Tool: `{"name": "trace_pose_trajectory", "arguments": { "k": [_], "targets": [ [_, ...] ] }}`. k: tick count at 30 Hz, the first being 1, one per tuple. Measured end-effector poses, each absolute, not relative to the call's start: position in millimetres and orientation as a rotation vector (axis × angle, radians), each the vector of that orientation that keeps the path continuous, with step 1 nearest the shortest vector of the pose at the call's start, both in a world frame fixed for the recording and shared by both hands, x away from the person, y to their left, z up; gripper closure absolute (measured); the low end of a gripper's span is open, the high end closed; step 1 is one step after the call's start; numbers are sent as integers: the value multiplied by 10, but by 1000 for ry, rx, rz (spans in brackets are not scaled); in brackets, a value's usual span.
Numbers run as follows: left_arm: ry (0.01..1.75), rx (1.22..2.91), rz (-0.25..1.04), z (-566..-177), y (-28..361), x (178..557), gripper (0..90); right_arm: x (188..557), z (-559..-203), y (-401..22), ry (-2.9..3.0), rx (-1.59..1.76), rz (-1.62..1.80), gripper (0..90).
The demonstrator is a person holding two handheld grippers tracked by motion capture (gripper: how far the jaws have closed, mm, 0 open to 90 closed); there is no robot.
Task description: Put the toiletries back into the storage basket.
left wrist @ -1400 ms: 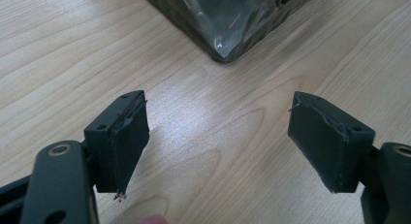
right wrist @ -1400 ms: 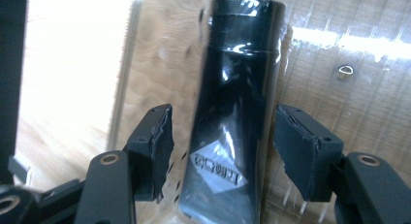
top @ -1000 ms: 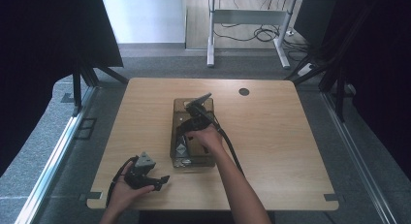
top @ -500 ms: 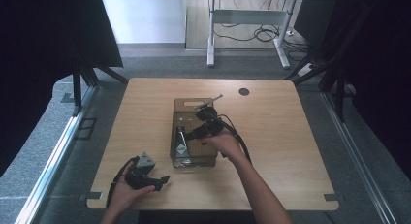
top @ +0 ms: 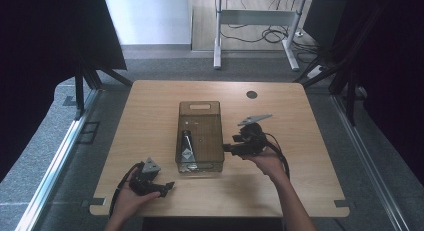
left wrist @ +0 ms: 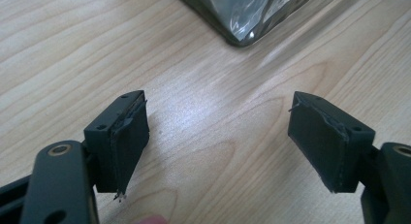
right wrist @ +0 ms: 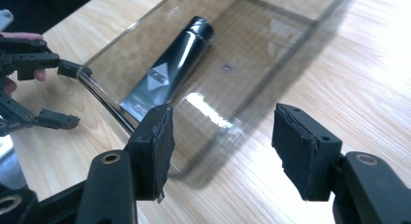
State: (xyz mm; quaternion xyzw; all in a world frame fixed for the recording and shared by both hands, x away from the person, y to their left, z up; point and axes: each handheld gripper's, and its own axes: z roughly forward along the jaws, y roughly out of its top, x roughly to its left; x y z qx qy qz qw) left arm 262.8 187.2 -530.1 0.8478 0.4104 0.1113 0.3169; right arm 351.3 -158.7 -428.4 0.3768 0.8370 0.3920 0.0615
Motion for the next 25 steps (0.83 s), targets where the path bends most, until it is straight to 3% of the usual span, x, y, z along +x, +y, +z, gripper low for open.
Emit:
{"name": "trace_pose_trajectory", "arguments": {
  "k": [9,17,25],
  "targets": [
    [1090,2242,304,-5333,1823,2620,227,3283,-4593,-2209,2393,1197,1240,406],
    [1090,2237,321,-5314,1822,2605,229,3243,-4709,-2350,2333,1190,1280,403],
    [1073,2230,319,-5281,1815,2591,229,3282,-4963,-2438,2343,1272,1112,371]
  ]
}}
